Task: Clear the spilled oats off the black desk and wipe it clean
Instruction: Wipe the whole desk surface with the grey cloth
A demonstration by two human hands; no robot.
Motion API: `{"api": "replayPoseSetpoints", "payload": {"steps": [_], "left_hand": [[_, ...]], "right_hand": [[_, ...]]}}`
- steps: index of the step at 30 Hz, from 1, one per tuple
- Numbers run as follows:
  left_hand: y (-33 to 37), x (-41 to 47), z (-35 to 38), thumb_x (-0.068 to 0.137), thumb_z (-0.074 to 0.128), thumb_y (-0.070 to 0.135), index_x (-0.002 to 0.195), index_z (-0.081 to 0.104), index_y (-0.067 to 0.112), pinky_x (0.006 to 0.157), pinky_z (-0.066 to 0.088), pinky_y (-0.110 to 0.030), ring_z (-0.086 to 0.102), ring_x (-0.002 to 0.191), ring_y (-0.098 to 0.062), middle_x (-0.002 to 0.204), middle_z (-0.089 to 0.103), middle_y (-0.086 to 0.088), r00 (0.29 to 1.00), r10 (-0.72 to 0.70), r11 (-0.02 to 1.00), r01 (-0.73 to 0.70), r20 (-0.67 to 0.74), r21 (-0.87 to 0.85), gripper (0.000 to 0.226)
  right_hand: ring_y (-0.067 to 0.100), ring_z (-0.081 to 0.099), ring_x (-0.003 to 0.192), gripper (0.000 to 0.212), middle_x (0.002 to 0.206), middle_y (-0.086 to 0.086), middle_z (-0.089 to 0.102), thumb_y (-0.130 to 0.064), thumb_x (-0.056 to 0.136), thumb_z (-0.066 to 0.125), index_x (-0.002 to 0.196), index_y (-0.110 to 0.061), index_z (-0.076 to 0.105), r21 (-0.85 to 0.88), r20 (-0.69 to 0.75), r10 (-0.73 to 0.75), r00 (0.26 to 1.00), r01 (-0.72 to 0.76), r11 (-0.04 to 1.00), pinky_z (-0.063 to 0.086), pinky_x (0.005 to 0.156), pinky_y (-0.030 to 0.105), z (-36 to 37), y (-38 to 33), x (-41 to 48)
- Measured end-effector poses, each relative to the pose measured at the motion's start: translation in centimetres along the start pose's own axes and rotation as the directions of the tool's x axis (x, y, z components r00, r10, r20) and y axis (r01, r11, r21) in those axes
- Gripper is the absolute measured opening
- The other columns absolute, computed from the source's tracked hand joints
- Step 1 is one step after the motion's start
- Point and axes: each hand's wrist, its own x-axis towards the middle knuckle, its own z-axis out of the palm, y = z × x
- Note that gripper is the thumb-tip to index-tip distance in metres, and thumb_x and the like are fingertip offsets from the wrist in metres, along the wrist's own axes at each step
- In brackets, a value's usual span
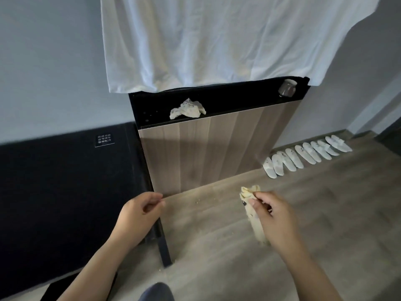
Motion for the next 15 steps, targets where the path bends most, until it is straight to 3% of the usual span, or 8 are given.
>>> {"api": "replayPoseSetpoints", "payload": {"steps": [5, 9, 15], "left_hand": [[2.4, 3.5, 2.5, 0.087, 0.069, 0.023, 0.098, 0.067, 0.035, 0.066, 0.047, -0.011, 0.063, 0.082, 0.007, 0.087, 0.071, 0.012, 0.993, -0.057, 0.998, 0.054, -0.104, -0.03, 0.017], [2.4, 6.7, 3.0, 0.085, 0.07, 0.021, 0.099, 0.069, 0.03, 0.066, 0.048, -0.01, 0.064, 0.082, 0.004, 0.087, 0.072, 0.01, 0.982, -0.12, 0.992, 0.112, -0.149, -0.064, 0.016], [1.1, 16.0, 3.2, 0.084, 0.07, 0.032, 0.095, 0.056, 0.044, 0.07, 0.047, -0.012, 0.064, 0.089, 0.0, 0.099, 0.068, 0.012, 0.979, -0.198, 0.98, 0.196, -0.053, -0.048, 0.022]], "right_hand": [[0.009, 0.057, 0.071, 0.013, 0.083, -0.007, 0.062, -0.015, 0.086, 0.069, 0.088, -0.029, 0.07, -0.041, 0.1, -0.095, 0.99, 0.099, 0.994, 0.04, 0.064, 0.011, -1.6, 1.9, 9.0], [0.007, 0.053, 0.077, 0.005, 0.08, -0.008, 0.057, -0.018, 0.087, 0.068, 0.087, -0.022, 0.071, -0.059, 0.22, -0.18, 0.959, 0.197, 0.979, 0.04, 0.066, 0.016, -0.2, 1.4, 14.8], [0.009, 0.054, 0.073, 0.007, 0.076, -0.007, 0.056, -0.022, 0.088, 0.068, 0.082, -0.024, 0.07, -0.091, 0.311, -0.239, 0.92, 0.279, 0.956, 0.039, 0.061, 0.019, 4.9, 0.0, 24.1]]}}
